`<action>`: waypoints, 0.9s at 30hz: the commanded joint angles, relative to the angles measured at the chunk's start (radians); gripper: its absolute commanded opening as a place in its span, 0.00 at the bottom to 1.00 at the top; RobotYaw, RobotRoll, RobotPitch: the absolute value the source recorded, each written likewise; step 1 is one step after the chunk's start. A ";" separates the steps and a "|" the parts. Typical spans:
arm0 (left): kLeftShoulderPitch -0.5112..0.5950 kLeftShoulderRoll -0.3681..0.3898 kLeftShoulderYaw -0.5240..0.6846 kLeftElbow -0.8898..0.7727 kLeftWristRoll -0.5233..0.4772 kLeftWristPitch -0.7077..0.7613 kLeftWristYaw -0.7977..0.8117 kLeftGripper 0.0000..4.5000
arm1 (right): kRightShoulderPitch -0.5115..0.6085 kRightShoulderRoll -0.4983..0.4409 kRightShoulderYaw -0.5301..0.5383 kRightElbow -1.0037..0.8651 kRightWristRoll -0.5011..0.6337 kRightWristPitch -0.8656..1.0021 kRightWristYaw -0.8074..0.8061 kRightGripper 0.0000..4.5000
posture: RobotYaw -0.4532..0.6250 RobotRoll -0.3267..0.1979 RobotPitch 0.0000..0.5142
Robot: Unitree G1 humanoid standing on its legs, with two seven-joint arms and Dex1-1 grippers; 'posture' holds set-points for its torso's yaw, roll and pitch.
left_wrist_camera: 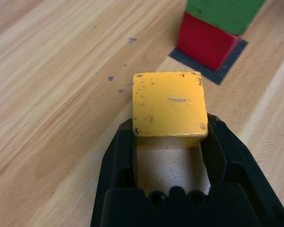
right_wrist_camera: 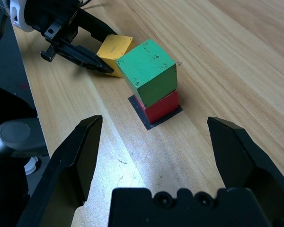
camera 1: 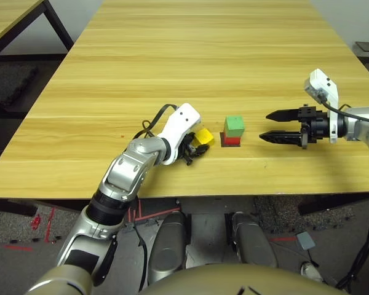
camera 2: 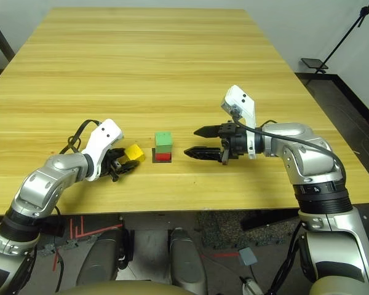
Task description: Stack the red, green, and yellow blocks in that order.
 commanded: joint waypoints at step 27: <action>-0.644 -0.057 -0.170 0.542 -0.044 -0.242 -0.527 0.45 | 0.075 -0.035 -0.038 -0.052 0.025 0.033 -0.021 1.00 | 0.46 0.42 0.15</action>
